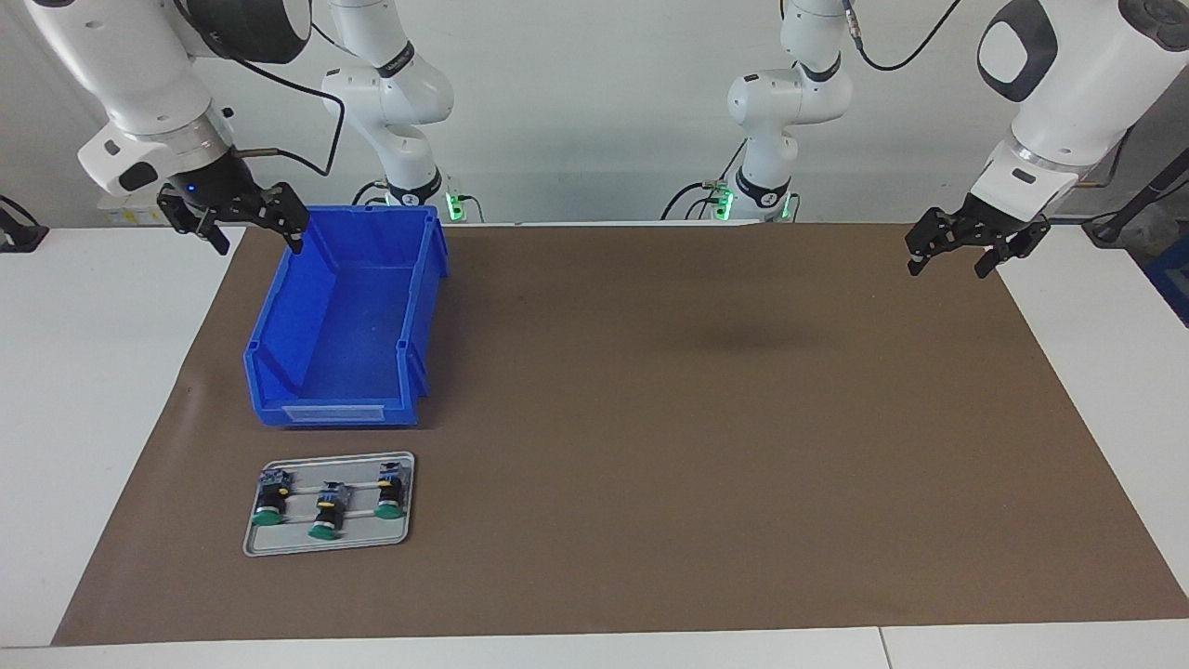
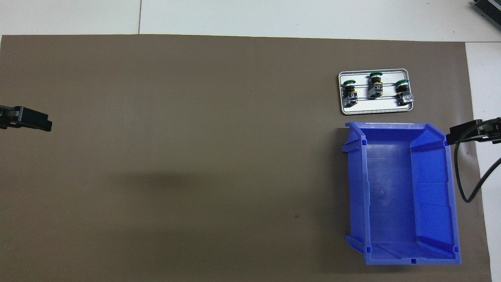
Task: Place and press button with both arms
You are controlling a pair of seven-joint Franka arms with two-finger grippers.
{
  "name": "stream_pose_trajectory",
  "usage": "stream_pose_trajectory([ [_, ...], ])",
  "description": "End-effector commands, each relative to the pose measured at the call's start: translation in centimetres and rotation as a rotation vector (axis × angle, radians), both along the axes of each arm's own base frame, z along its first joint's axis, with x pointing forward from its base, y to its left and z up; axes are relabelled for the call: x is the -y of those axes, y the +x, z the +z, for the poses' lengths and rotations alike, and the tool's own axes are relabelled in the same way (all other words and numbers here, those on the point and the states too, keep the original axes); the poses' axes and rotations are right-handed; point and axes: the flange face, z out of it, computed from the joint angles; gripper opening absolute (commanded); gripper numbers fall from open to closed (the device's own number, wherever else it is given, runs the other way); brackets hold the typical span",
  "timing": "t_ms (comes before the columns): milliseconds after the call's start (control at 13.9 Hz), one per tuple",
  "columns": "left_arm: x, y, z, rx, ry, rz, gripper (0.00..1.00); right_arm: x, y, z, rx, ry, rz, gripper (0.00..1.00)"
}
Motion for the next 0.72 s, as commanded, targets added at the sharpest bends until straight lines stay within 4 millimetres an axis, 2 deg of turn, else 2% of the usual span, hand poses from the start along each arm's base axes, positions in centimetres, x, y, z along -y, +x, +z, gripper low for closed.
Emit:
stream_pose_trajectory([
  [0,-0.3,-0.8,0.1,-0.002,0.004,0.002,1.0,-0.1,-0.8,0.5,0.009,0.007,0.016,0.99],
  [431,-0.3,-0.8,0.1,-0.002,0.004,0.002,1.0,0.7,-1.3,0.5,0.008,0.014,0.016,0.99],
  [503,-0.3,-0.8,0.1,-0.002,0.004,0.002,1.0,0.0,-1.0,0.4,0.034,0.011,0.039,0.99],
  [575,-0.3,-0.8,0.1,-0.002,0.004,0.002,1.0,0.1,0.1,0.1,0.093,0.005,0.044,0.99],
  [647,-0.2,-0.8,0.1,-0.002,0.004,0.001,1.0,0.1,1.0,-1.3,0.125,0.003,0.043,0.99],
])
